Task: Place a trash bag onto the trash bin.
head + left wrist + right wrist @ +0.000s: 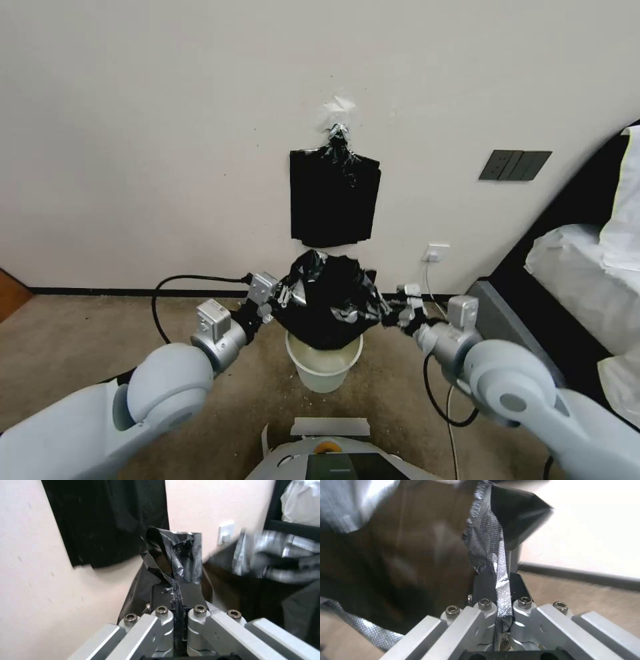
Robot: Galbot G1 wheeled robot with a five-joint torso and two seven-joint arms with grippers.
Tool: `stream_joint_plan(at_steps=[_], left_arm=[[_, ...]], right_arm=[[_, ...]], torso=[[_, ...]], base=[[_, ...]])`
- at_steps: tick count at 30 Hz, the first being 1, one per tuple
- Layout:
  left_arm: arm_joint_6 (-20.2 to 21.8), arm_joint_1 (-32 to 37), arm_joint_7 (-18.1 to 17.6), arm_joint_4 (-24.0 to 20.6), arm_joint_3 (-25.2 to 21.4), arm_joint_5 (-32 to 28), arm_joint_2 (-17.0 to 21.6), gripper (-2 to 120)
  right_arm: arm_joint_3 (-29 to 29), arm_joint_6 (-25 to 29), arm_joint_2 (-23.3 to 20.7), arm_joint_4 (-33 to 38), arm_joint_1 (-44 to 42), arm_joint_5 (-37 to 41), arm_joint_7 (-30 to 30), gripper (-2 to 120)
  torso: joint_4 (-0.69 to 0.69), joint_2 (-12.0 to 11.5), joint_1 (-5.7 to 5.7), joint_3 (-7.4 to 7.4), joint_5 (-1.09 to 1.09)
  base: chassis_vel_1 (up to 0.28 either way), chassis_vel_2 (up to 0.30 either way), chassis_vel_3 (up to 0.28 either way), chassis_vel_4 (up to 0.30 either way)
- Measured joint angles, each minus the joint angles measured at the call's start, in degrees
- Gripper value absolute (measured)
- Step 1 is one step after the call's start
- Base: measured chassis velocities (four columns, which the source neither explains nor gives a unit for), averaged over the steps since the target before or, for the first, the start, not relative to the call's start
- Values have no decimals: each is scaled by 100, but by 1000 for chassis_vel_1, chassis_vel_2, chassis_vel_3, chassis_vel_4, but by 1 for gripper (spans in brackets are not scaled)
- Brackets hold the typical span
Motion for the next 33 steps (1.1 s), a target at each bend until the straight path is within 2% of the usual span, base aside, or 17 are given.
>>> stream_joint_plan(at_steps=[5,6,8,11,12,14,16,18,23,27,33], left_arm=[[0,36,-60,223,204,126,-339,0],[3,109,-95,413,271,224,-520,0],[3,177,-107,519,275,298,-611,0],[-46,513,-104,875,163,574,-872,0],[-46,513,-104,875,163,574,-872,0],[-114,726,-81,1116,95,807,-1062,0],[-136,793,-79,1191,83,883,-1131,0],[-179,976,-69,1362,74,1069,-1393,0],[-183,1137,-68,1501,84,1168,-1704,0],[-192,1176,-52,1776,135,1263,-2028,0],[-218,1118,-36,2030,231,1354,-2277,0]], right_arm=[[114,-32,-12,0,-106,-81,3,0],[73,-64,93,0,-247,-203,-3,0],[18,-75,191,0,-331,-279,-15,0],[-203,-88,730,1,-631,-430,-48,0],[-203,-88,730,1,-631,-430,-48,0],[-341,-88,1123,1,-764,-523,-77,0],[-377,-85,1243,1,-787,-545,-87,0],[-480,-58,1562,-33,-814,-619,-113,0],[-606,-43,1851,-253,-823,-706,-116,0],[-837,3,2152,-627,-843,-1085,-204,0],[-1053,127,2404,-985,-831,-1599,-322,0]], torso=[[0,0,0,0,-1],[-1,0,0,0,-1],[-1,0,0,0,0],[-1,0,0,0,2],[-1,0,0,0,2],[-1,0,0,0,0],[-1,0,0,0,0],[0,0,0,0,-2],[0,0,0,0,0],[0,0,0,0,0],[-1,0,0,0,-1]], base=[[0,0,0,0],[0,0,0,0],[0,0,0,0],[0,0,0,0],[0,0,0,0],[0,0,0,0],[0,0,0,0],[0,0,0,0],[0,0,0,0],[0,0,0,0],[0,0,0,0]])
